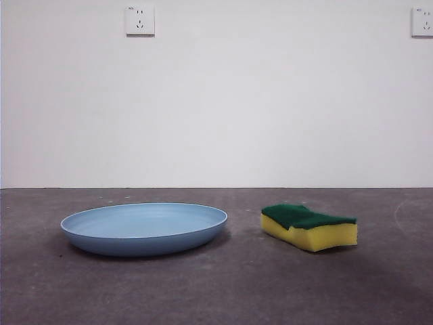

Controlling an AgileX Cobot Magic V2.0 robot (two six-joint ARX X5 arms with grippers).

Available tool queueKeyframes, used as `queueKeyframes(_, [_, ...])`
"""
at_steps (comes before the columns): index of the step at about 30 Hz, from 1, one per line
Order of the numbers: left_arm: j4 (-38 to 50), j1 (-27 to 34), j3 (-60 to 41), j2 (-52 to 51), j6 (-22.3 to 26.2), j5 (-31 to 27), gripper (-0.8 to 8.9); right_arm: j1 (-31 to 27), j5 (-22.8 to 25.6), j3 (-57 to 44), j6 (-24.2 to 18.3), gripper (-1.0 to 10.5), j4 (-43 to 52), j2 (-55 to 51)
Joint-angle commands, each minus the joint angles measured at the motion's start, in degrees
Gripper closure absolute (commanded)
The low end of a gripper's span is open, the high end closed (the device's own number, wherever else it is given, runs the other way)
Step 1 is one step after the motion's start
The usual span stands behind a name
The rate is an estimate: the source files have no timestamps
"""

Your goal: Pick up the plate,pick up the cloth,clean the plate with the cloth

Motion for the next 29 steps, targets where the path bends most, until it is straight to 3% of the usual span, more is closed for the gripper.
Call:
queueKeyframes(1, [-0.02,0.11,-0.72,-0.07,-0.35,0.35,8.14,-0.04,-0.07,-3.82,0.48,9.5,0.61,-2.12])
queueKeyframes(17, [-0.02,0.11,-0.72,-0.07,-0.35,0.35,8.14,0.02,-0.17,-9.27,2.16,9.5,-4.70,-9.25])
queueKeyframes(22, [-0.02,0.11,-0.72,-0.07,-0.35,0.35,8.14,0.02,-0.20,-9.27,7.21,9.5,-4.57,-8.44])
queueKeyframes(29, [-0.02,0.11,-0.72,-0.07,-0.35,0.35,8.14,0.02,0.13,-9.25,7.21,9.5,-4.52,-8.22])
